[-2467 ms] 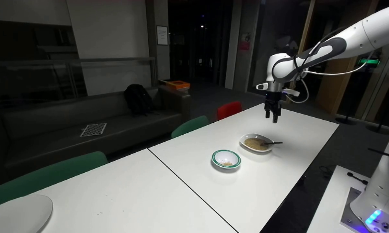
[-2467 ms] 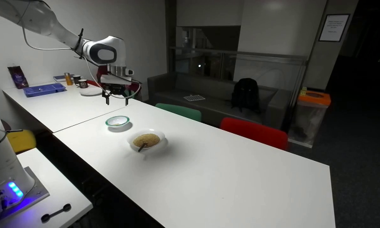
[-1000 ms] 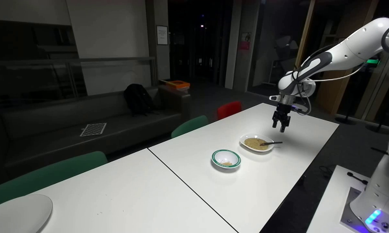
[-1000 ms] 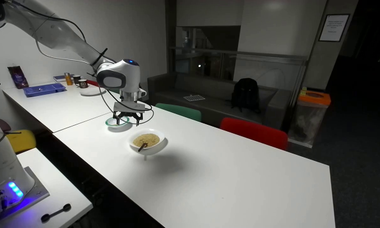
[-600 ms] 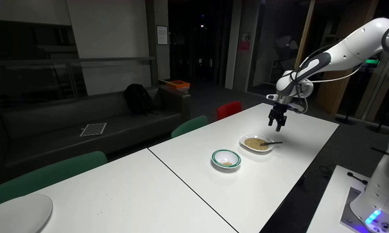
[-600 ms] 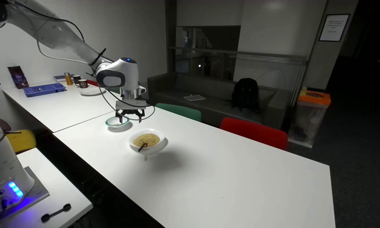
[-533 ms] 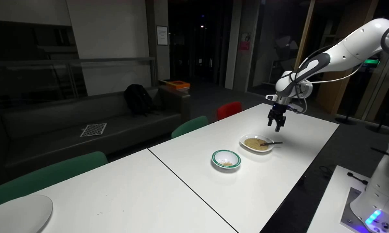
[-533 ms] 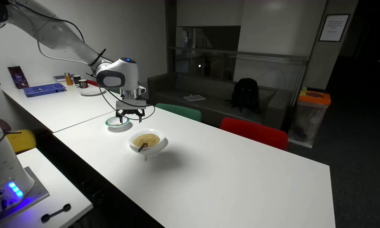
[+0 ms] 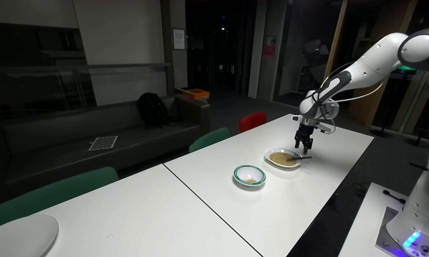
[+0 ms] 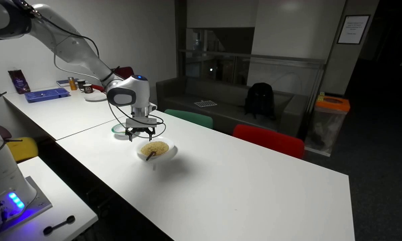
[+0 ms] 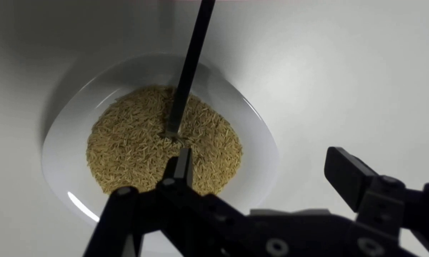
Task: Scoop some contents from the white plate using the spoon and put it in the bowl.
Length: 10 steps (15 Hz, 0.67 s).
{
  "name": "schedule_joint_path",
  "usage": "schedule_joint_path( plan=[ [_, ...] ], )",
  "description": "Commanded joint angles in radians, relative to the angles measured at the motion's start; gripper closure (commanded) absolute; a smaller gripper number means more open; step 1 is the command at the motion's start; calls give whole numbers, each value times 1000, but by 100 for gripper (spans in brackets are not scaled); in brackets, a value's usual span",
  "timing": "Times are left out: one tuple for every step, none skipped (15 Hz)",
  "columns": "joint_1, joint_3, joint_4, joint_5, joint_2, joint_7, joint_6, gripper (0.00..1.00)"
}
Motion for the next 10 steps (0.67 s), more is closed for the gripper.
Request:
schedule_joint_path(
  plan=[
    [-43,19,60,-9,87,27,5,0],
    [-50,21,75,-11,107,34,7,0],
    [-56,23,91,-13,128,43,5,0],
    [-64,26,109,-12,147,50,4,0],
    [-67,28,127,-14,168,61,5,0],
    [-71,30,145,-17,188,76,8,0],
    [-73,31,161,-22,206,91,11,0],
    [-76,33,176,-25,223,104,9,0],
    [-79,36,190,-29,236,116,5,0],
    [-82,39,201,-32,250,127,4,0]
  ],
)
